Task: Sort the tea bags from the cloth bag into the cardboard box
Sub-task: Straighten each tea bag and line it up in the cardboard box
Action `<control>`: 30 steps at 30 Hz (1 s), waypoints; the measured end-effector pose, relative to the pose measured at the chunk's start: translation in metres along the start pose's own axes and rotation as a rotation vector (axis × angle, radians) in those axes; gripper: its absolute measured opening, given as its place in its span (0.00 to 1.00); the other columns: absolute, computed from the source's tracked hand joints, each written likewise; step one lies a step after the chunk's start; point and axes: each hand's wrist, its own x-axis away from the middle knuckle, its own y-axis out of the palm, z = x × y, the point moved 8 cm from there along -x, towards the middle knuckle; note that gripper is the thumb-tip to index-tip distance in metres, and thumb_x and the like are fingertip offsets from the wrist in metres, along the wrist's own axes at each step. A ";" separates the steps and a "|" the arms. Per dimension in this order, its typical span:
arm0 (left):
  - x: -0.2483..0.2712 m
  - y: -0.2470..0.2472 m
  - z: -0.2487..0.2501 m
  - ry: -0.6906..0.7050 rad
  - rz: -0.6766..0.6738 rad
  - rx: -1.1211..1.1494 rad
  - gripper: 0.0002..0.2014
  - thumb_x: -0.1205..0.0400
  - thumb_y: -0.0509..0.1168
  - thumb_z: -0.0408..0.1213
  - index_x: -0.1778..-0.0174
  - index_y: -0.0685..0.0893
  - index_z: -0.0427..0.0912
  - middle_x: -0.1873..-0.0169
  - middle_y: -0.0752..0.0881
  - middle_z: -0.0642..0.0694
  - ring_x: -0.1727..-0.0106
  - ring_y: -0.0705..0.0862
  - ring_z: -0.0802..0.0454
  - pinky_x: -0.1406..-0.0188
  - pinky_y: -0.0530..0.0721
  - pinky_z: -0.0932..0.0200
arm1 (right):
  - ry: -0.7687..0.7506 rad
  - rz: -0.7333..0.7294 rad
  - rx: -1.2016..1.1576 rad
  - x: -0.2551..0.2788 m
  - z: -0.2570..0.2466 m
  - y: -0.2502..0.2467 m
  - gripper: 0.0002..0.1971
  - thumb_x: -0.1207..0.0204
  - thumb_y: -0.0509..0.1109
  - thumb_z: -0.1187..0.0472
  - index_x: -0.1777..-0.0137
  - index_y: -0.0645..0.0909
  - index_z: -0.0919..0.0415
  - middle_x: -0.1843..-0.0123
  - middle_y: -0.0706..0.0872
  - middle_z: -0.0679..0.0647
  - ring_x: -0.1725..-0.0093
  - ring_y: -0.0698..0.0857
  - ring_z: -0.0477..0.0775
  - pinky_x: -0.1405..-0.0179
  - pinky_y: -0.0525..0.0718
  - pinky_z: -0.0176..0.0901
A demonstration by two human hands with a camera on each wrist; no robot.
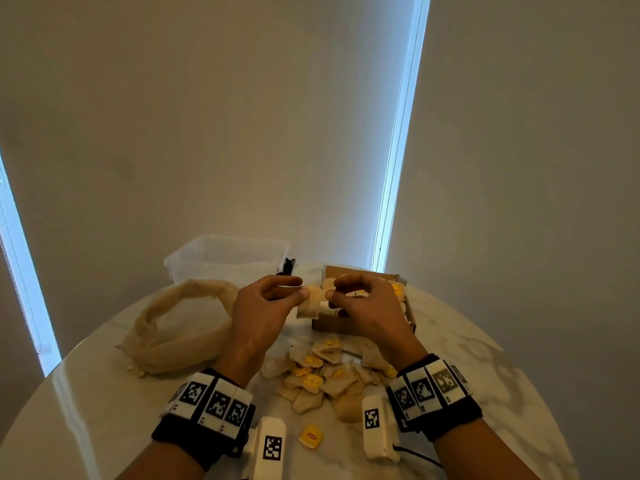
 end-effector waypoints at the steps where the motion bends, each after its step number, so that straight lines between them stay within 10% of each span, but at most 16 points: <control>1: 0.000 -0.001 -0.001 0.003 0.015 -0.004 0.12 0.23 0.83 0.41 0.44 0.94 0.53 0.54 0.96 0.54 0.49 0.93 0.62 0.46 0.90 0.57 | 0.004 -0.020 0.010 -0.001 0.000 0.001 0.11 0.23 0.85 0.62 0.43 0.91 0.54 0.48 0.94 0.49 0.52 0.96 0.50 0.52 0.95 0.44; 6: 0.000 0.011 -0.002 -0.025 -0.086 0.028 0.13 0.21 0.82 0.43 0.42 0.93 0.54 0.53 0.96 0.56 0.48 0.93 0.63 0.44 0.88 0.60 | 0.032 -0.193 0.019 0.001 0.003 0.015 0.17 0.26 0.88 0.57 0.38 0.93 0.51 0.45 0.96 0.46 0.41 0.94 0.49 0.40 0.93 0.50; 25: 0.004 0.019 -0.007 -0.076 -0.269 -0.132 0.07 0.19 0.79 0.45 0.46 0.93 0.56 0.55 0.95 0.58 0.52 0.93 0.59 0.53 0.92 0.57 | 0.030 -0.276 0.142 -0.004 -0.006 0.008 0.08 0.19 0.81 0.63 0.45 0.96 0.50 0.44 0.95 0.48 0.44 0.94 0.51 0.46 0.95 0.49; 30: 0.001 0.013 -0.007 -0.068 -0.211 -0.121 0.09 0.16 0.77 0.47 0.41 0.93 0.57 0.50 0.95 0.56 0.51 0.93 0.58 0.53 0.93 0.56 | -0.065 -0.044 0.163 -0.040 -0.032 -0.064 0.10 0.20 0.81 0.64 0.41 0.96 0.51 0.47 0.97 0.47 0.47 0.95 0.50 0.44 0.93 0.44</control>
